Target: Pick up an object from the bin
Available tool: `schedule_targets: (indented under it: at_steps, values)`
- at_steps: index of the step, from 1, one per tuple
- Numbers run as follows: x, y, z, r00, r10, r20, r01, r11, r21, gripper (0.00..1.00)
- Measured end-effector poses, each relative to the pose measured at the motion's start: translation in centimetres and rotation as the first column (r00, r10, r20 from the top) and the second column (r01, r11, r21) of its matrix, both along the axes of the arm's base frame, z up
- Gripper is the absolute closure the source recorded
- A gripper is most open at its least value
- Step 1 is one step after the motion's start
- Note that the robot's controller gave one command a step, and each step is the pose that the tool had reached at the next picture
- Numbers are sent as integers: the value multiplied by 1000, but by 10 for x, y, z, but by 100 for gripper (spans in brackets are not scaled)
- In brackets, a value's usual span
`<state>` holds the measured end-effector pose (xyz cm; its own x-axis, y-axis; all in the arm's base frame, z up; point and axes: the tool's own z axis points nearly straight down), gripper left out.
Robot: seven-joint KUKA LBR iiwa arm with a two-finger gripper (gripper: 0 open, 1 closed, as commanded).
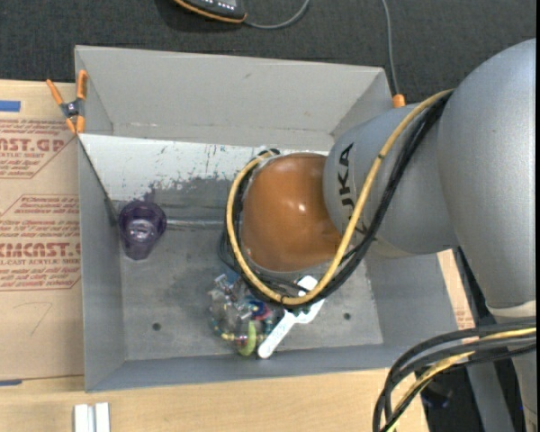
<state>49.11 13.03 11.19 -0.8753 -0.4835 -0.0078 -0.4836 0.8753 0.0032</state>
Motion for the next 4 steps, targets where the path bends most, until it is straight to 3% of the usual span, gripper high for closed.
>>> schedule_targets:
  at_steps: [1,2,3,4]
  values:
    - [4,-44,-25,1000,-19,0,19,1000,2,100]
    - [8,-48,-17,999,-44,1,44,999,3,100]
    - [8,-48,-17,999,-45,0,45,999,3,0]
    - [8,-48,-17,999,-45,0,45,999,3,0]
